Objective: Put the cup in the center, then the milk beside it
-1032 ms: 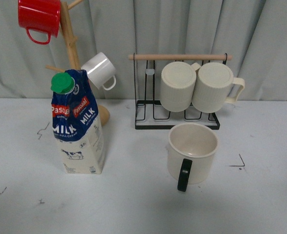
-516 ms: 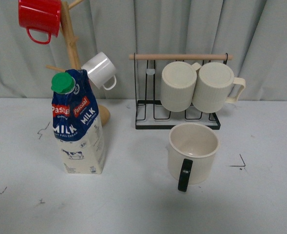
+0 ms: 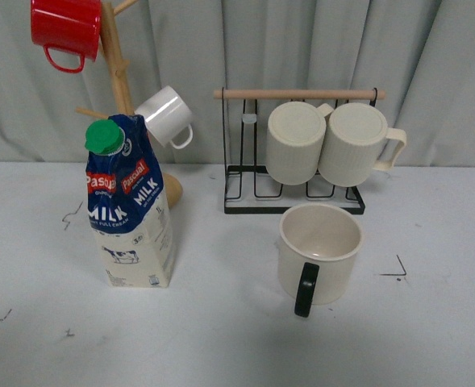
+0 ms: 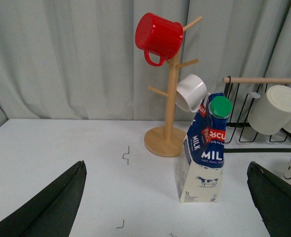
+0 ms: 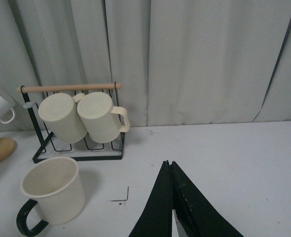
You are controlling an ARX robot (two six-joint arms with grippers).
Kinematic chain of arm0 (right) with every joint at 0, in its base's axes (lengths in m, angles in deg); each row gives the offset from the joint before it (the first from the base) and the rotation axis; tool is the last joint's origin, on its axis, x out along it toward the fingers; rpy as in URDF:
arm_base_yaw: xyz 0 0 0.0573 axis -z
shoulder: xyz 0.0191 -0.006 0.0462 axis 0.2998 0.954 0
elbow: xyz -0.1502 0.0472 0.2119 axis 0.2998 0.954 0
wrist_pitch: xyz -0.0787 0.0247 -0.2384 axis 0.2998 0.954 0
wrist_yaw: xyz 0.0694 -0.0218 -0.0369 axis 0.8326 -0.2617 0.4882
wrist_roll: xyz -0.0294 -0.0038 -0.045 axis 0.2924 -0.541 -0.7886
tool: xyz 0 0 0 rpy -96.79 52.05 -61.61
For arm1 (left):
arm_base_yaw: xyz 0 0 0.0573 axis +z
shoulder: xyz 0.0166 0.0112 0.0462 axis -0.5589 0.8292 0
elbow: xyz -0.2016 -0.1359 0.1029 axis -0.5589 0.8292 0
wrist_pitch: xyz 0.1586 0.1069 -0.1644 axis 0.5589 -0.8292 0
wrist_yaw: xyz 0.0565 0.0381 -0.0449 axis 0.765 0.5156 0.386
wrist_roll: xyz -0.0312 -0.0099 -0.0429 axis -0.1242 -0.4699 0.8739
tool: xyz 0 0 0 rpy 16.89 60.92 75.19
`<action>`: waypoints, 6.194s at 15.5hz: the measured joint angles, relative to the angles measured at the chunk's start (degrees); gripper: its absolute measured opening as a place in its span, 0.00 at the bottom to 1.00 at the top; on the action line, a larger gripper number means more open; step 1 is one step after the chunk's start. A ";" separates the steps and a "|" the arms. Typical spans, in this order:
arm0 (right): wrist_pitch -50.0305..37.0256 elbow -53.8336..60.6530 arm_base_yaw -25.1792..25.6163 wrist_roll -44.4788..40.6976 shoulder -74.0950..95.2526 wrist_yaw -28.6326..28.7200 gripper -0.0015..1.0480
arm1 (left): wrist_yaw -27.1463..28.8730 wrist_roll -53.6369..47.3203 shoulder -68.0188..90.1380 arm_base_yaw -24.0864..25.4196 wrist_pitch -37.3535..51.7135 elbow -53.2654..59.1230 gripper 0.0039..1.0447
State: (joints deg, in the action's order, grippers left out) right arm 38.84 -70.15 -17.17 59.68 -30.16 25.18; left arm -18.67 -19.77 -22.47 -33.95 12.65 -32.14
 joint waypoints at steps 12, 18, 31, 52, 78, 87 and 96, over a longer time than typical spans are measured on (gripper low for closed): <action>22.62 0.00 0.00 -0.02 -23.06 0.17 0.02 | 0.02 0.00 0.00 0.00 -0.04 0.00 0.94; 23.45 0.00 0.00 -0.02 -22.97 0.09 0.47 | 8.44 -1.25 5.84 -4.07 -11.54 -4.39 0.94; 23.43 0.00 0.00 -0.13 -22.97 0.22 0.94 | 9.88 -0.81 62.23 -11.87 19.23 -21.42 0.94; 23.45 0.00 0.00 -0.13 -22.97 0.22 0.94 | 15.89 3.74 99.36 -17.00 32.87 -41.05 0.60; 23.43 0.00 0.00 -0.13 -22.97 0.22 0.94 | 23.06 15.43 100.67 -34.82 26.34 -49.42 0.49; 23.43 0.00 0.00 -0.13 -22.97 0.24 0.94 | 20.04 5.07 75.91 -33.57 33.79 -33.05 0.84; 23.45 0.00 0.00 -0.13 -22.97 0.20 0.94 | 9.27 0.11 40.57 -9.25 36.57 -2.97 0.01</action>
State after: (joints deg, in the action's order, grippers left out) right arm 62.29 -70.15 -17.17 59.55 -53.13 25.38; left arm -9.40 -19.66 18.09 -43.19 49.22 -35.11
